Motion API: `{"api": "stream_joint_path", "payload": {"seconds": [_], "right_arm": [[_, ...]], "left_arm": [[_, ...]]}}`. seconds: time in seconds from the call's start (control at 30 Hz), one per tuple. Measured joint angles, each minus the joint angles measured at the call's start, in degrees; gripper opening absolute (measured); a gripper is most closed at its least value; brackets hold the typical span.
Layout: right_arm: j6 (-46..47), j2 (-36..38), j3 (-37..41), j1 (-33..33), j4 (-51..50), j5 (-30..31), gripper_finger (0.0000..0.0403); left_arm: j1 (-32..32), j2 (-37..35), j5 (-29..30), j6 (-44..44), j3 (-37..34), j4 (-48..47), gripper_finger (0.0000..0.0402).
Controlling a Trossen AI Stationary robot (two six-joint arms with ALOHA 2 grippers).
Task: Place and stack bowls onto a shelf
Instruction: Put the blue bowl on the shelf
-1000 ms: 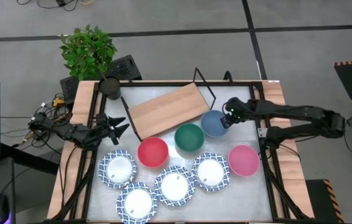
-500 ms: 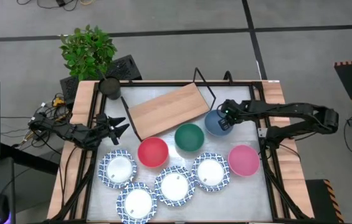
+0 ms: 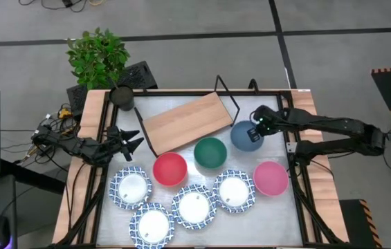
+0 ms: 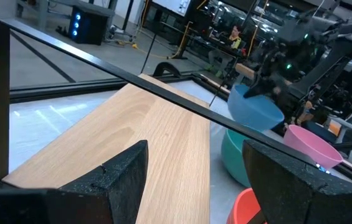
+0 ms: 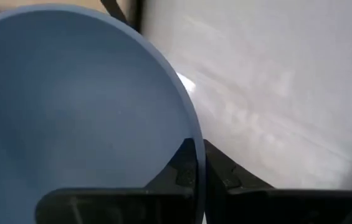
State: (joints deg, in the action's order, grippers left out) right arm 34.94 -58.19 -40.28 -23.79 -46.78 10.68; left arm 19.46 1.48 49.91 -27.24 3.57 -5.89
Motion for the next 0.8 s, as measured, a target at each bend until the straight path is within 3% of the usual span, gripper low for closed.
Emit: {"api": "stream_joint_path", "payload": {"seconds": [0.27, 0.47, 0.63, 0.8], "right_arm": [[-0.29, 6.51, -9.84, 2.7, 0.38, -1.97, 0.0024], [-2.42, 6.07, -16.53, 7.25, 11.36, -1.83, 0.0024], [-6.24, -1.3, -20.87, 9.68, 22.64, -1.83, 0.0024], [-10.84, -14.44, -28.03, 9.84, 26.44, -1.86, 0.0024]], "left_arm": [[0.0, 0.01, 0.0, 0.0, -0.02, 0.0, 0.0245], [0.0, 0.0, 0.02, -0.28, -0.02, 0.0, 0.0245], [0.0, 0.02, 0.37, -0.33, -0.02, -0.01, 0.0245], [0.0, 0.01, 0.38, -0.92, -0.04, -0.01, 0.0245]]}}
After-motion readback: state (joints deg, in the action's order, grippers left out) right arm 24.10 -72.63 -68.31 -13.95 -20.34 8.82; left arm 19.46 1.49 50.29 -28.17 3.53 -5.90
